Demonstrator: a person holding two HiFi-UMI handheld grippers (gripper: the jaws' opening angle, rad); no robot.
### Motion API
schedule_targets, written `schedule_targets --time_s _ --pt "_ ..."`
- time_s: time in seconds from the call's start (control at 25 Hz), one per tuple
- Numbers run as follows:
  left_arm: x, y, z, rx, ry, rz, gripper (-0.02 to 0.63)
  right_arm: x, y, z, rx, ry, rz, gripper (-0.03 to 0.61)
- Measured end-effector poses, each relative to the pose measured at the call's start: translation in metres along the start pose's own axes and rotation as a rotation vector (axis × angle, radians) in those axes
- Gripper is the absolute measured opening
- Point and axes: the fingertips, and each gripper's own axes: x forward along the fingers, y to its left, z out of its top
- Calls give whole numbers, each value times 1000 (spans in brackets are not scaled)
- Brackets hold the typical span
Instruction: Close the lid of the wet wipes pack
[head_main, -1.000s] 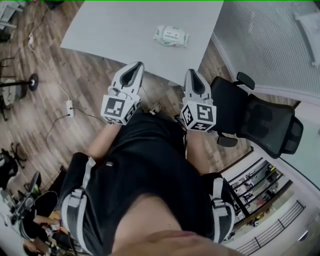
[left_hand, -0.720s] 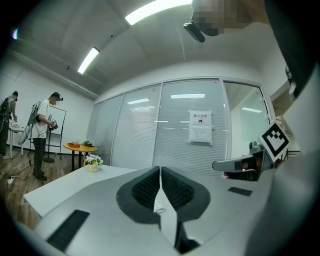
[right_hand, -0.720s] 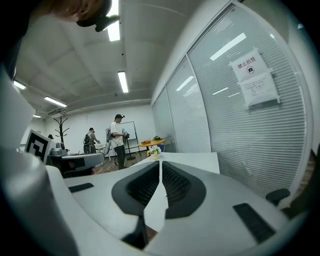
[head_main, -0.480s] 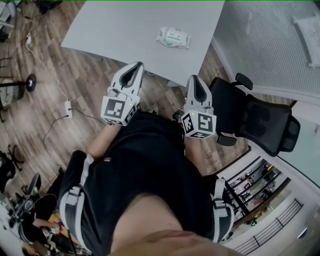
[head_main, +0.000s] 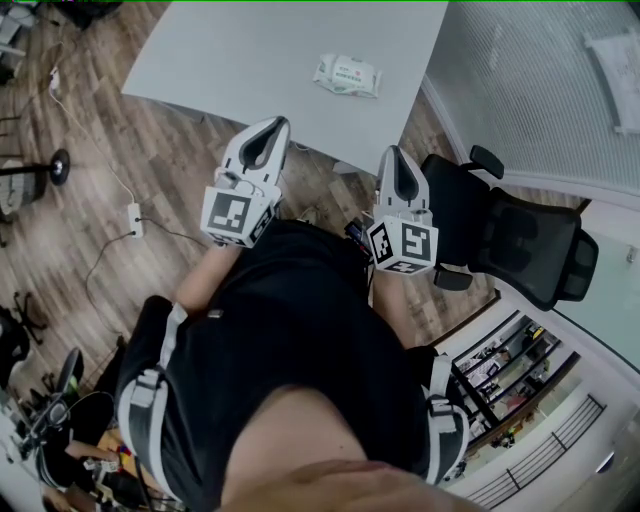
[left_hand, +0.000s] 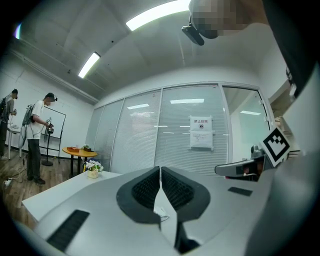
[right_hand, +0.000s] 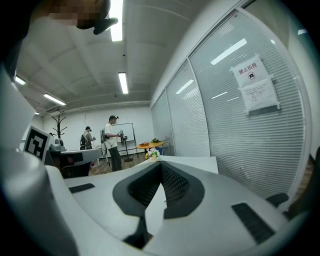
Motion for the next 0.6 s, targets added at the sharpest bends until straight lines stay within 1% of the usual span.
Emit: schedule_targets --time_s 0.6 --pt "-12 10 3 -9 9 6 31 1 21 3 -11 -6 16 23"
